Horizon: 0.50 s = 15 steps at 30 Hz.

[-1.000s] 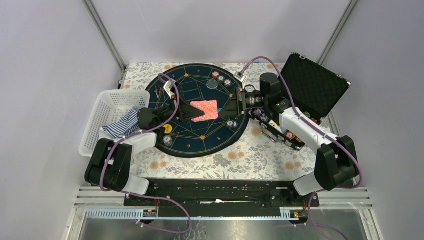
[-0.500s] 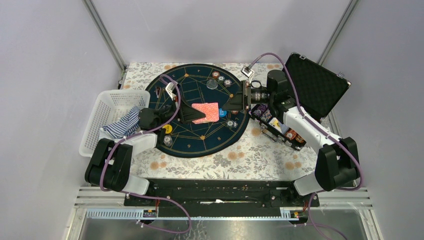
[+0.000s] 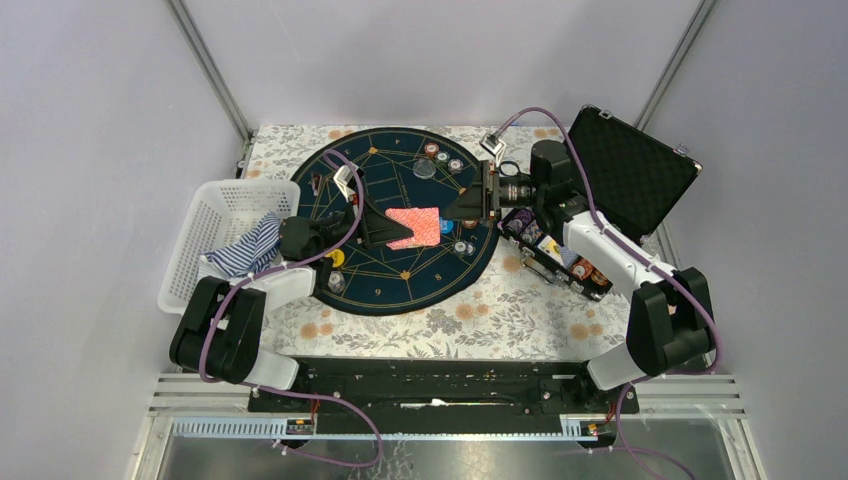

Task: Distribute texas hold em gaming equipment

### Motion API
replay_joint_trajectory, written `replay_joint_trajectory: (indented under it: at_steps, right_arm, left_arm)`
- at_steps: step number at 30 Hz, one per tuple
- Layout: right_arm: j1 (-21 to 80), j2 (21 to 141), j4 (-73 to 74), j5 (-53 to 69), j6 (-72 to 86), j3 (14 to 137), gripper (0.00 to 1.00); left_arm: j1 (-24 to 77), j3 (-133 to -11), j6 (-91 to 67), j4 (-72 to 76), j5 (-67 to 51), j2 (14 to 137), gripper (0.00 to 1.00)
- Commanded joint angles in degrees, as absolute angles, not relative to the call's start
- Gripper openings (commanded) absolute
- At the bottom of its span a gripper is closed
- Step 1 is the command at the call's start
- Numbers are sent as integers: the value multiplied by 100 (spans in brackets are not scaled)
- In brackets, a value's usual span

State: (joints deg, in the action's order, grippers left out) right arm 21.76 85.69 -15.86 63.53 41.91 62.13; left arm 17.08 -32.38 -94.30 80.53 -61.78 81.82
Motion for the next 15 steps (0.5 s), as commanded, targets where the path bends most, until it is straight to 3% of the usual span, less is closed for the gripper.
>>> replay_joint_trajectory:
  at_steps: [1, 15]
  right_arm:
    - [2275, 8634, -1909, 6393, 4258, 6424, 98]
    - [2502, 8797, -2465, 6572, 4668, 6407, 98]
  left_arm:
    - [1753, -3299, -9369, 8517, -6144, 8014, 0]
    - [1863, -3336, -9264, 8323, -6128, 8077, 5]
